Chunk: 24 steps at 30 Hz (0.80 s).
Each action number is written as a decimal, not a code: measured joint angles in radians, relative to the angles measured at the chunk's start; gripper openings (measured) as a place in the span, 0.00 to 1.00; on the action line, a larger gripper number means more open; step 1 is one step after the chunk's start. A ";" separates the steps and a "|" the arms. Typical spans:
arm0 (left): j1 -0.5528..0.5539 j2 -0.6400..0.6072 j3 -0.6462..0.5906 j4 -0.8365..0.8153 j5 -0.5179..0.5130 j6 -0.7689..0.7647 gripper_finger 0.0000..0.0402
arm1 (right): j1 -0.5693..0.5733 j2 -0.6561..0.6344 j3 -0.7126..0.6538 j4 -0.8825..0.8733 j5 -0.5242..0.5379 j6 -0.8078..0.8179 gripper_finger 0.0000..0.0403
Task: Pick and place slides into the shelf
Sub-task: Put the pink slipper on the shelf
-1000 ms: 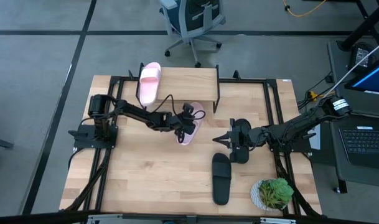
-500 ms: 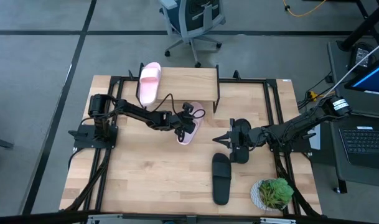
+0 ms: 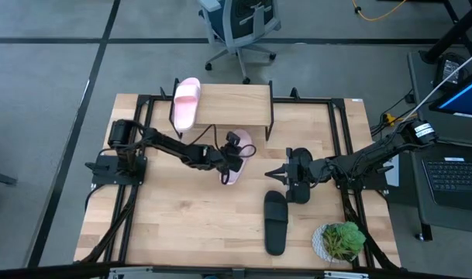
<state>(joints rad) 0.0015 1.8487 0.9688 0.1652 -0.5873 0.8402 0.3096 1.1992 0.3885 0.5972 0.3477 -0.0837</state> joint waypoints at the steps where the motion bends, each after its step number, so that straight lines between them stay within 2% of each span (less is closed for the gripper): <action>1: -0.007 -0.009 0.000 -0.005 0.000 0.000 0.01 | 0.000 0.000 0.000 0.000 0.000 0.000 0.02; 8: -0.054 -0.084 0.000 -0.010 -0.002 -0.025 0.00 | 0.000 0.000 0.000 0.000 0.000 0.008 0.02; 17: -0.113 -0.234 0.001 -0.160 -0.005 -0.129 0.00 | 0.000 0.000 0.000 0.000 0.000 0.025 0.02; 24: -0.151 -0.345 0.001 -0.211 -0.006 -0.158 0.00 | 0.000 0.000 0.000 0.001 0.000 0.027 0.02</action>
<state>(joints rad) -0.1492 1.5039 0.9699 -0.0461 -0.5937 0.6822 0.3096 1.1992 0.3885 0.5981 0.3475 -0.0570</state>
